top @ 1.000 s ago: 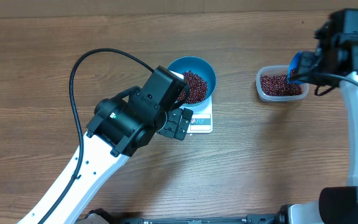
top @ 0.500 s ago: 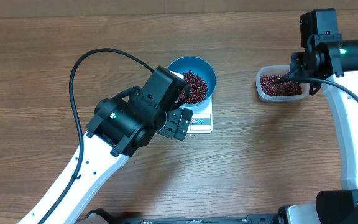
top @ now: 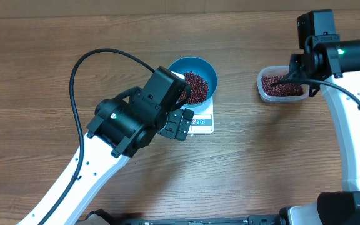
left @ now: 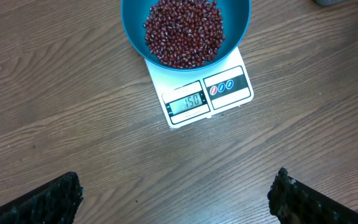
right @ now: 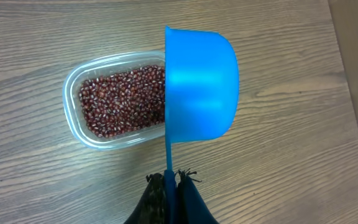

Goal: Scoop item into bowl and weigh 150g on scale
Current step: 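Move the scoop with the right gripper over the clear bean tub, then lower the blue scoop onto the table and open the right gripper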

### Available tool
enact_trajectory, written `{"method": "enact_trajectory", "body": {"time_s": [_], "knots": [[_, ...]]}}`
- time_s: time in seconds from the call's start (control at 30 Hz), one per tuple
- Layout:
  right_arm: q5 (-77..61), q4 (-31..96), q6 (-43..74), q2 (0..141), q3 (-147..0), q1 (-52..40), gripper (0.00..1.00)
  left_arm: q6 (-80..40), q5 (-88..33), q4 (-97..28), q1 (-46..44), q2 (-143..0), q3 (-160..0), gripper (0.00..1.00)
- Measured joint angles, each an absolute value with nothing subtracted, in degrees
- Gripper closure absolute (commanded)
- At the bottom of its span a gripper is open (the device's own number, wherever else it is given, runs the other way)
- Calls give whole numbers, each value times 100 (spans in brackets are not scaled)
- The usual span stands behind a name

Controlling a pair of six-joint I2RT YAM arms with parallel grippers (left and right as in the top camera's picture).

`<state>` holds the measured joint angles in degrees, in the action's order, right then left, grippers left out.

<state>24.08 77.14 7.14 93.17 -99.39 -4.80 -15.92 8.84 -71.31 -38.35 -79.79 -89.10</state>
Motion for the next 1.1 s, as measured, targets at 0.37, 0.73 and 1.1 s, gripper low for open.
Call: {"method": "enact_trajectory", "body": {"time_s": [0.37,0.73,1.1], "knots": [[1734,7856,725,9317,-9939,-491,96,-1592,882,-7133,-3835,-7979,-8910,1],[-1385,8390,226,8315,-9939,-497,96,-1592,884,-7131,-3835,-7979,-8910,0],[-1765,8307,-25,7872,-8038,-497,96,-1592,882,-7131,-3835,-7979,-8912,0]]}}
